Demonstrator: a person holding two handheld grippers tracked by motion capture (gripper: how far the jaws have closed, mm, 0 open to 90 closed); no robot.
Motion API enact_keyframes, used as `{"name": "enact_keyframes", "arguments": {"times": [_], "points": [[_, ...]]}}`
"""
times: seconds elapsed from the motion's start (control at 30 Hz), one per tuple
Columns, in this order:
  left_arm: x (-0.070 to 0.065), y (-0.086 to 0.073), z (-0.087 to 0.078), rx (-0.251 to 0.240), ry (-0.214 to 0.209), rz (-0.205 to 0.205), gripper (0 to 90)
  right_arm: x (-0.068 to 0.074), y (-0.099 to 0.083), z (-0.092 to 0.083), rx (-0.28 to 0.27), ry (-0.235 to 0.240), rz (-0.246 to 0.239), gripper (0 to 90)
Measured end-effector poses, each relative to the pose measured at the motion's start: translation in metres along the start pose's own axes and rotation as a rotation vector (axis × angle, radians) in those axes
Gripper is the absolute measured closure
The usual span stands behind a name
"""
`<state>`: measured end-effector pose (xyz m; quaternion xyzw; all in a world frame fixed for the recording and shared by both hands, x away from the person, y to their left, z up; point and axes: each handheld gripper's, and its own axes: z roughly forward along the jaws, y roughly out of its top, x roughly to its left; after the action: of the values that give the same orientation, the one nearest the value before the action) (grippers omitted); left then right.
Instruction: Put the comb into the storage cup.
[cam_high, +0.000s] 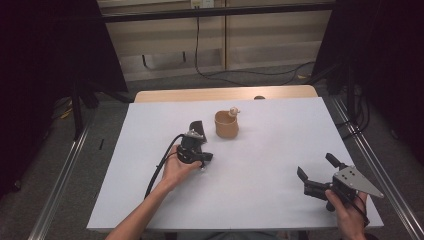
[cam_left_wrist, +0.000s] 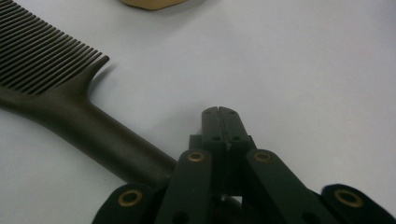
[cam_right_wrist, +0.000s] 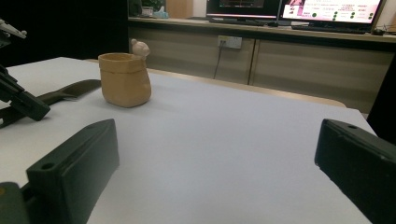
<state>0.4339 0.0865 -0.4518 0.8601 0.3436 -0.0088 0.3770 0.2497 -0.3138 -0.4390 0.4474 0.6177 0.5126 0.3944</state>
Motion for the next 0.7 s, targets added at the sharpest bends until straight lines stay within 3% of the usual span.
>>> {"name": "enact_keyframes", "arguments": {"times": [0.23,0.43,0.7], "points": [[0.0009,-0.0011,-0.001,0.003,-0.004,-0.023,90.0,-0.0002,0.0002,-0.0006,-0.002,0.001,0.0,0.0],[0.0001,-0.0008,-0.0019,0.015,0.002,-0.015,90.0,-0.0001,-0.0001,0.0002,0.0,-0.002,-0.001,0.0],[0.0019,-0.0033,-0.006,0.024,-0.013,-0.033,90.0,-0.0001,-0.0002,0.0004,0.001,-0.001,0.0,0.0]]}}
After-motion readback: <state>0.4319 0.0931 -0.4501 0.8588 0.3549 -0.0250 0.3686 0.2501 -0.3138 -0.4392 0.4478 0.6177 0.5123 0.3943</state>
